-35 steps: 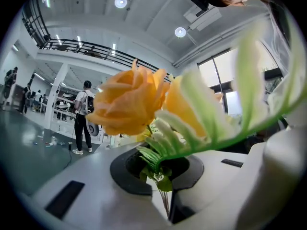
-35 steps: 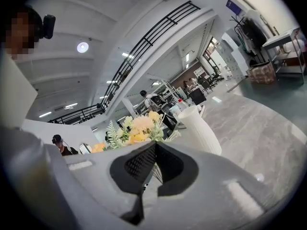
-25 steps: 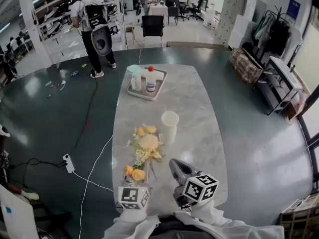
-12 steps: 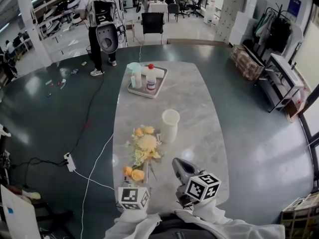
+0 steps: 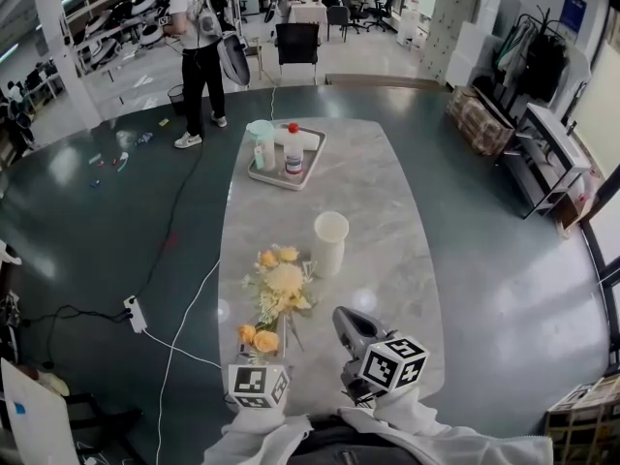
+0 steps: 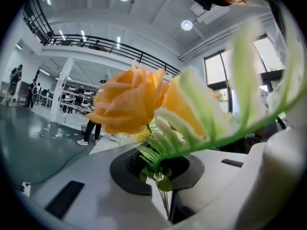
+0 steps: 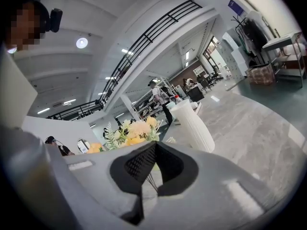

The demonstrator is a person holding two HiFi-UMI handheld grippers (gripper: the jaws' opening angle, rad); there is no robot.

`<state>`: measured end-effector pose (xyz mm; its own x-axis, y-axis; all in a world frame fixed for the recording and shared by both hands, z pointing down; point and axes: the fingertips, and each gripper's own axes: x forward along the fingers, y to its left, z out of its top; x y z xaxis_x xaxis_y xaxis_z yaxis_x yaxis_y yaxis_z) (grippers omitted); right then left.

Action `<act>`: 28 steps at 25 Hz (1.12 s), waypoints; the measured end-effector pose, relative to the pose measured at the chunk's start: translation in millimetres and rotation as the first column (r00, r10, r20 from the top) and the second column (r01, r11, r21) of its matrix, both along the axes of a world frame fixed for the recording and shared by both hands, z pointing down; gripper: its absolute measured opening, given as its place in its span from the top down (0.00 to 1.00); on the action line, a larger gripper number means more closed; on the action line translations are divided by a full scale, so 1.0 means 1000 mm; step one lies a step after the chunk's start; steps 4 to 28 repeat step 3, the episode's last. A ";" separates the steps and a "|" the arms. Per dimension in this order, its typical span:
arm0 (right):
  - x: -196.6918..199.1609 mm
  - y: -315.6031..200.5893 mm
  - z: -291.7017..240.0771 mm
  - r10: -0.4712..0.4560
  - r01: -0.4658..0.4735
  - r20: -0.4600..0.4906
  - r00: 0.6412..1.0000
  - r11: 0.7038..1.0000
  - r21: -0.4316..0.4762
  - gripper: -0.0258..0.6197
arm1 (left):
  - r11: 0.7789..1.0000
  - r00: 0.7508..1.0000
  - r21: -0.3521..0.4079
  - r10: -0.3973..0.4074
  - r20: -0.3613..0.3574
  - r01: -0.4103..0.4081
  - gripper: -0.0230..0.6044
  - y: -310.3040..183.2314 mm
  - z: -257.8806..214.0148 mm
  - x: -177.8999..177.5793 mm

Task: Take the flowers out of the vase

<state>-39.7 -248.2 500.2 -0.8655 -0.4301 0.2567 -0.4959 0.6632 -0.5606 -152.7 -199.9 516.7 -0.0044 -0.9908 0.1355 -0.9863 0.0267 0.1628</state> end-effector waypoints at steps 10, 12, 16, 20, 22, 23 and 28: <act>0.001 0.000 0.003 0.001 -0.001 0.000 1.000 1.000 -0.003 0.96 | 1.000 1.000 0.000 0.006 0.002 -0.006 0.90 0.000 0.003 0.002; 0.001 0.000 0.003 0.001 -0.001 0.000 1.000 1.000 -0.003 0.96 | 1.000 1.000 0.000 0.006 0.002 -0.006 0.90 0.000 0.003 0.002; 0.001 0.000 0.003 0.001 -0.001 0.000 1.000 1.000 -0.003 0.96 | 1.000 1.000 0.000 0.006 0.002 -0.006 0.90 0.000 0.003 0.002; 0.001 0.000 0.003 0.001 -0.001 0.000 1.000 1.000 -0.003 0.96 | 1.000 1.000 0.000 0.006 0.002 -0.006 0.90 0.000 0.003 0.002; 0.001 0.000 0.003 0.001 -0.001 0.000 1.000 1.000 -0.003 0.96 | 1.000 1.000 0.000 0.006 0.002 -0.006 0.90 0.000 0.003 0.002; 0.001 0.000 0.003 0.001 -0.001 0.000 1.000 1.000 -0.003 0.96 | 1.000 1.000 0.000 0.006 0.002 -0.006 0.90 0.000 0.003 0.002; 0.001 0.000 0.003 0.001 -0.001 0.000 1.000 1.000 -0.003 0.96 | 1.000 1.000 0.000 0.006 0.002 -0.006 0.90 0.000 0.003 0.002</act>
